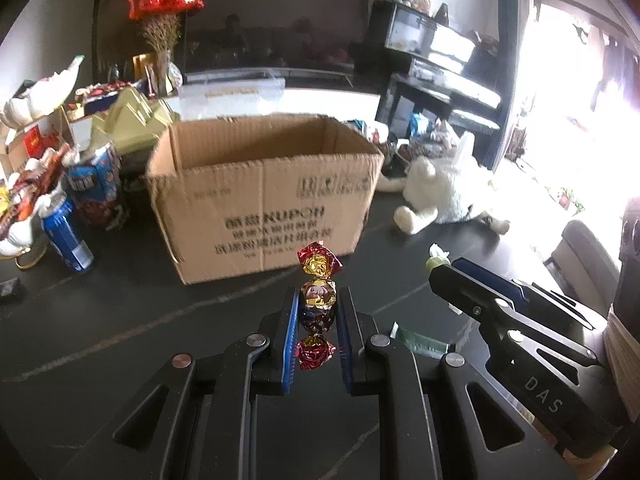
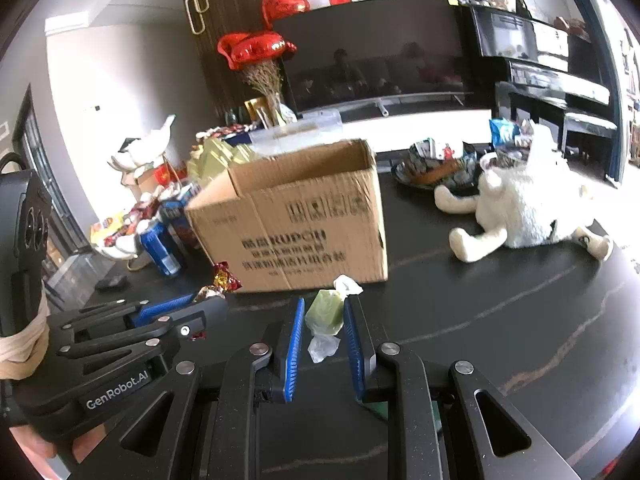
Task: Organize snacks
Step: 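Lift both held items and carry them over the cardboard box, then open both tools to drop the items into the box, then move the open right tool down to the dark green pack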
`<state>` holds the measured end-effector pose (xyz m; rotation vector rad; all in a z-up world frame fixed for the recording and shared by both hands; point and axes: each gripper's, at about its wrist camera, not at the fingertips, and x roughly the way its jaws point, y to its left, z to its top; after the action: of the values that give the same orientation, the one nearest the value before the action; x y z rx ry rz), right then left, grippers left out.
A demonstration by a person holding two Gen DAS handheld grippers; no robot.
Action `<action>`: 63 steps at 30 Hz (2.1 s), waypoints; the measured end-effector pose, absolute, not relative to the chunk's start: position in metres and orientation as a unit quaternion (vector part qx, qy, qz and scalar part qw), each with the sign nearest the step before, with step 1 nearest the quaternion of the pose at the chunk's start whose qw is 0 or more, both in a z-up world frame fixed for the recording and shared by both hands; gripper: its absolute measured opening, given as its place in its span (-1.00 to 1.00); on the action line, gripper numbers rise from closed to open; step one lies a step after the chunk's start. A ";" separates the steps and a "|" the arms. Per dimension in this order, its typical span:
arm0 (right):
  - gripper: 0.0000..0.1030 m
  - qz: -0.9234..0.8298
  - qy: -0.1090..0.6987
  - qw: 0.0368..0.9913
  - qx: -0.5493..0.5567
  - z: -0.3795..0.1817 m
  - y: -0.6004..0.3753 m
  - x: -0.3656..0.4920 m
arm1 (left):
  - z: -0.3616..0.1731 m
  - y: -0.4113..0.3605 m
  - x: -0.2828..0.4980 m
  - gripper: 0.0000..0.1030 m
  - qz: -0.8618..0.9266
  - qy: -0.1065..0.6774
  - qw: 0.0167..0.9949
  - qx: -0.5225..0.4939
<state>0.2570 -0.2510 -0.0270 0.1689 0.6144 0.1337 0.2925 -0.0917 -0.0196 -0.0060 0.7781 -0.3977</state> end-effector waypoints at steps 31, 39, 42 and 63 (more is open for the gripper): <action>-0.58 0.104 0.252 0.960 0.056 0.046 -0.225 0.334 | 0.046 -0.067 0.355 -0.64 -0.159 0.319 0.934 0.009; -0.58 0.107 0.247 0.962 0.033 0.049 -0.219 0.365 | 0.042 -0.065 0.387 -0.64 -0.148 0.321 0.935 0.015; -0.58 0.109 0.250 0.962 0.030 0.045 -0.219 0.378 | 0.039 -0.065 0.400 -0.64 -0.147 0.324 0.934 0.014; -0.35 0.087 0.274 0.957 0.031 0.030 -0.231 0.396 | 0.037 -0.067 0.409 -0.21 -0.112 0.321 0.940 0.028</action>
<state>0.3961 -0.2309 0.0299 0.0623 0.5555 0.1775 0.4091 -0.0672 0.0375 0.0574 0.6559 -0.2287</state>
